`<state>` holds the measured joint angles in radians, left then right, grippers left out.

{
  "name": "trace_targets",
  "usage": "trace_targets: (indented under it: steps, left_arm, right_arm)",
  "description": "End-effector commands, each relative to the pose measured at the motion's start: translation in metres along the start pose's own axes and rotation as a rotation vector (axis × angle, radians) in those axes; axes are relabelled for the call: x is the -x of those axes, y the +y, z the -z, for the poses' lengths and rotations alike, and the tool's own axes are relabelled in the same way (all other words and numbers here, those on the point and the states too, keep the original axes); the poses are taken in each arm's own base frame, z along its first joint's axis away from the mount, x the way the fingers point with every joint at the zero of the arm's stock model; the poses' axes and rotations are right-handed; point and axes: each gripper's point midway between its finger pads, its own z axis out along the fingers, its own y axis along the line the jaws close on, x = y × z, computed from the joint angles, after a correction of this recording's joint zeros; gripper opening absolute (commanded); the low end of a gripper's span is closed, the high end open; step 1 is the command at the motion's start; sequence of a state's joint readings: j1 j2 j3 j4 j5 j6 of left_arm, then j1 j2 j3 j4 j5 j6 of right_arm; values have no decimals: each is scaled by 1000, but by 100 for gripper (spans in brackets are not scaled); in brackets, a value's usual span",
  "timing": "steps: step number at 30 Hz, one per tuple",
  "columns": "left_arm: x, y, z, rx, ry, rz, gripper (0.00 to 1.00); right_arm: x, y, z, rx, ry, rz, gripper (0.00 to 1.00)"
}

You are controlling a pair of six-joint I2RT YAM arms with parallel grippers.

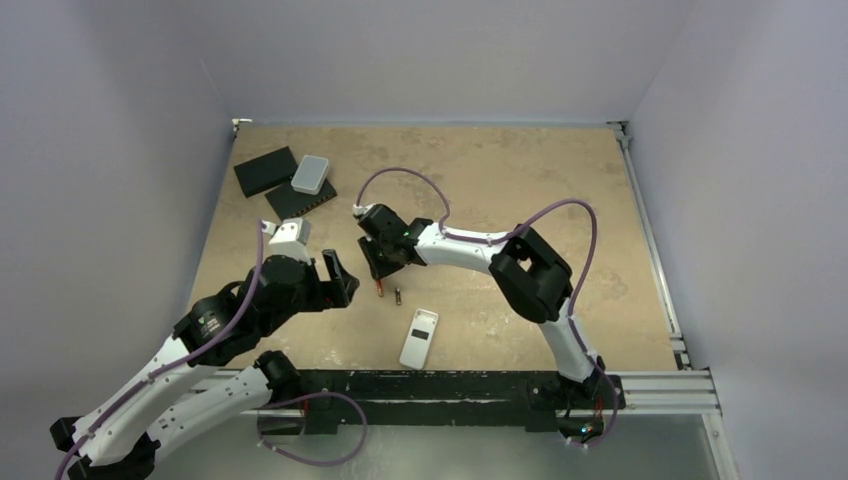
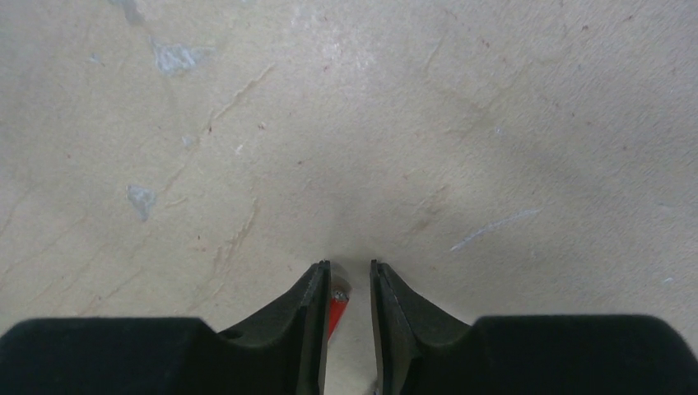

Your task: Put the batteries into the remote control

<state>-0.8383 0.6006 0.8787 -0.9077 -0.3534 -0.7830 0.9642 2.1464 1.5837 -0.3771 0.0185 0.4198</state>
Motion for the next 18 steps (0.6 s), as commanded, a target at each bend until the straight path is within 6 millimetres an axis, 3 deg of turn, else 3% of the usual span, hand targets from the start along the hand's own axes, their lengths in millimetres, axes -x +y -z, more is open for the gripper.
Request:
trace_targets:
  steps: [1,18]
  left_arm:
    - [7,2,2,9,-34,-1,84]
    - [9,5,1,26,-41,1,85]
  right_arm:
    - [10,1,7,-25,-35,56,32]
    - [-21,-13,17,-75,14,108,31]
